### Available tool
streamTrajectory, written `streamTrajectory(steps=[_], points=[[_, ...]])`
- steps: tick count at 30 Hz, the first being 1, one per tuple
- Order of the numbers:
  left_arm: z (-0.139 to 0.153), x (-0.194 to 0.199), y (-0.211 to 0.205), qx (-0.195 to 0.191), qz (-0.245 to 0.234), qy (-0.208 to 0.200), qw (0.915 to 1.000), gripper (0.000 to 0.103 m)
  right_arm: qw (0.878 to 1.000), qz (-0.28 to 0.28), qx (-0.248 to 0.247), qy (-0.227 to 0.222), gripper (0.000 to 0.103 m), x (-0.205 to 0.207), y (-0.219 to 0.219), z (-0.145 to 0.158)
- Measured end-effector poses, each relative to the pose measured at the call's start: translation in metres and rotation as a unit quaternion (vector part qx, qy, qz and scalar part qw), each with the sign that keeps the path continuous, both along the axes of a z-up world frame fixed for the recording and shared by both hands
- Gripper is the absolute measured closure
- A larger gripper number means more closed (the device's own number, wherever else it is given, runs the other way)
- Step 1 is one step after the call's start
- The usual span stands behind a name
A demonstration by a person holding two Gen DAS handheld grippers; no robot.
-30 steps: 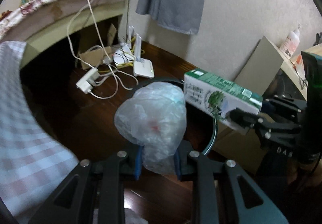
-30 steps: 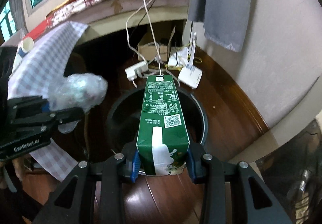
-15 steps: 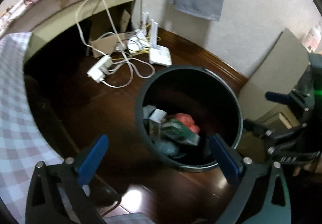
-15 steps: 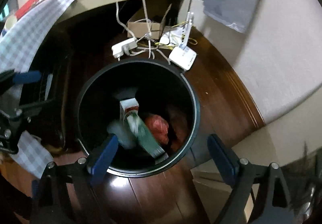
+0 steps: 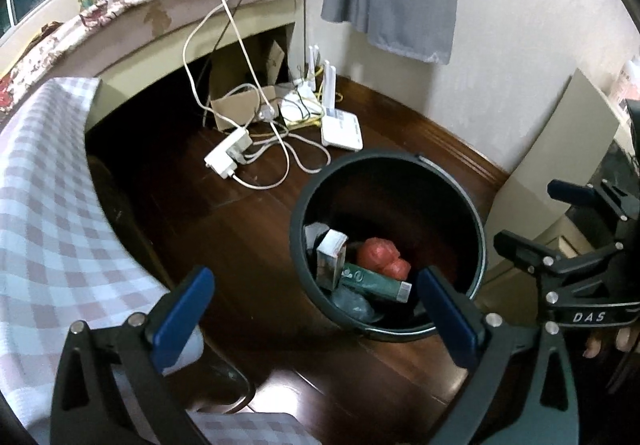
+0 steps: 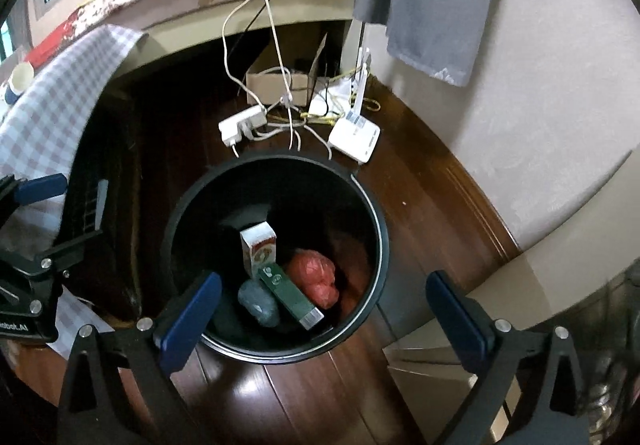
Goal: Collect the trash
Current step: 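Move both tools back toward the table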
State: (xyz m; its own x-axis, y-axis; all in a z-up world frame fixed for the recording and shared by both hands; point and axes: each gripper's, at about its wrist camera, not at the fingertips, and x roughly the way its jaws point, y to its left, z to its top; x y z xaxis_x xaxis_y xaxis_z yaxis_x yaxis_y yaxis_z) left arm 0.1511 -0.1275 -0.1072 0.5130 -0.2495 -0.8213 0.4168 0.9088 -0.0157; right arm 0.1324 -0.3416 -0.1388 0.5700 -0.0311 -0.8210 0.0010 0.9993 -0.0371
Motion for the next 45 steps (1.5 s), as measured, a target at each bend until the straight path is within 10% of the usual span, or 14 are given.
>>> streamTrajectory(steps=[27, 45], points=[[0.09, -0.043, 0.112, -0.056, 0.112, -0.096, 0.9875, 0.001, 0.991, 0.083, 0.024, -0.1, 0.0, -0.018, 0.102, 0.097], [0.103, -0.108, 0.308, -0.028, 0.339, -0.158, 0.9271, 0.001, 0.958, 0.26, 0.035, -0.117, 0.0, -0.016, 0.292, 0.122]])
